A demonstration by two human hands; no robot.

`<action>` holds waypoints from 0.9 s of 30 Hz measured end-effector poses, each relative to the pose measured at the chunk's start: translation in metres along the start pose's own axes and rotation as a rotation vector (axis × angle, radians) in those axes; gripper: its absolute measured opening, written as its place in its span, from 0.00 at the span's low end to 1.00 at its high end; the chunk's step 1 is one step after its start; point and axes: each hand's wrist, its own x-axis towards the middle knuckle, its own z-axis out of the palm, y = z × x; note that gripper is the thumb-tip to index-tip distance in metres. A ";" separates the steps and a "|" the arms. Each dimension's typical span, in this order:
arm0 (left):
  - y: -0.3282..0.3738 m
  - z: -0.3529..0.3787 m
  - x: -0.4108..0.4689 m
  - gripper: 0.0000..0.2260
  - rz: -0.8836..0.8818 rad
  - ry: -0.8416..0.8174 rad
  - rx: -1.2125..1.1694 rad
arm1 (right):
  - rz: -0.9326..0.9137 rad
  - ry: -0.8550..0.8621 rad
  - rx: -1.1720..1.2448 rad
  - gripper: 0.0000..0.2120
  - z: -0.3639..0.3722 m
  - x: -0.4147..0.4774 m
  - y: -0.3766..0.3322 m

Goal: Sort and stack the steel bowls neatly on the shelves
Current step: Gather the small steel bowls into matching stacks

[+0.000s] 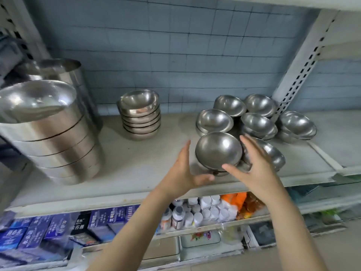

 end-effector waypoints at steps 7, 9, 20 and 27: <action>0.001 0.037 0.031 0.59 0.005 0.146 0.009 | -0.241 -0.071 -0.379 0.46 -0.016 0.029 0.028; -0.002 0.036 0.029 0.58 0.009 0.179 0.023 | -0.299 -0.037 -0.435 0.44 -0.013 0.031 0.035; -0.026 -0.013 0.007 0.47 0.064 0.266 -0.026 | -0.183 0.043 -0.478 0.42 -0.006 0.036 0.030; -0.034 -0.007 0.005 0.55 -0.003 0.266 -0.224 | 0.211 0.025 -0.206 0.51 -0.028 0.023 0.063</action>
